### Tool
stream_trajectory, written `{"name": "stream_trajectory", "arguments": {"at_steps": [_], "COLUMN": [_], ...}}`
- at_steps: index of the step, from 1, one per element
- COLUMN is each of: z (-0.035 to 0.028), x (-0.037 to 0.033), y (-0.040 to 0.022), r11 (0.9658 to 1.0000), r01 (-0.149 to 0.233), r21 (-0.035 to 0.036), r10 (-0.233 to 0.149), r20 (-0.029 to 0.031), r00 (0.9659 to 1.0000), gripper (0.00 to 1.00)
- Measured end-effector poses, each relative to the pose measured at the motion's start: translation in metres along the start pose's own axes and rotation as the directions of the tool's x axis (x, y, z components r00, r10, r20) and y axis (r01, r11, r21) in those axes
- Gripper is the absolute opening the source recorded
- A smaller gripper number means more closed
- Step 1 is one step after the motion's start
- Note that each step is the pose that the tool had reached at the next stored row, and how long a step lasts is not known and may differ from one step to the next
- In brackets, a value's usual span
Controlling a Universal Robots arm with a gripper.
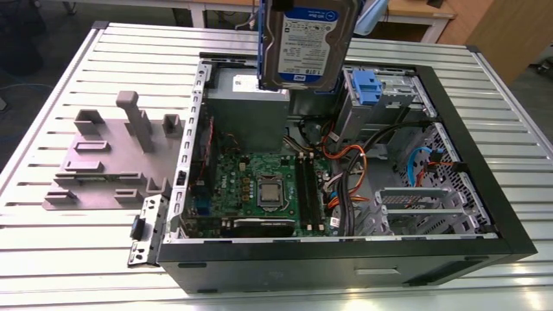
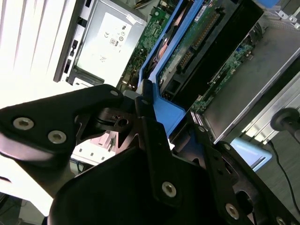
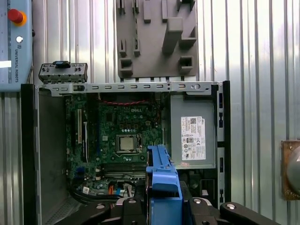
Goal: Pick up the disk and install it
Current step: 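Insert the disk into the insertion slot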
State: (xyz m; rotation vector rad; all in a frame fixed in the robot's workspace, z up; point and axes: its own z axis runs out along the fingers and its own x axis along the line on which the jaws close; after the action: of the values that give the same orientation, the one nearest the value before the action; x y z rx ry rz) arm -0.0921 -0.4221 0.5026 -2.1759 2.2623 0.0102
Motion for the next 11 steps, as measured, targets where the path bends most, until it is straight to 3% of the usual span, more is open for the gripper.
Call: {"name": "stream_trajectory", "arguments": {"at_steps": [11], "z": [0.0002], "x": [0.0023], "y": [-0.0010], "r11": [1.0000], "r01": [0.000], "r21": [0.0000], "r10": [0.000], "r20": [0.0000], "r00": [1.0000], "gripper": [0.36]}}
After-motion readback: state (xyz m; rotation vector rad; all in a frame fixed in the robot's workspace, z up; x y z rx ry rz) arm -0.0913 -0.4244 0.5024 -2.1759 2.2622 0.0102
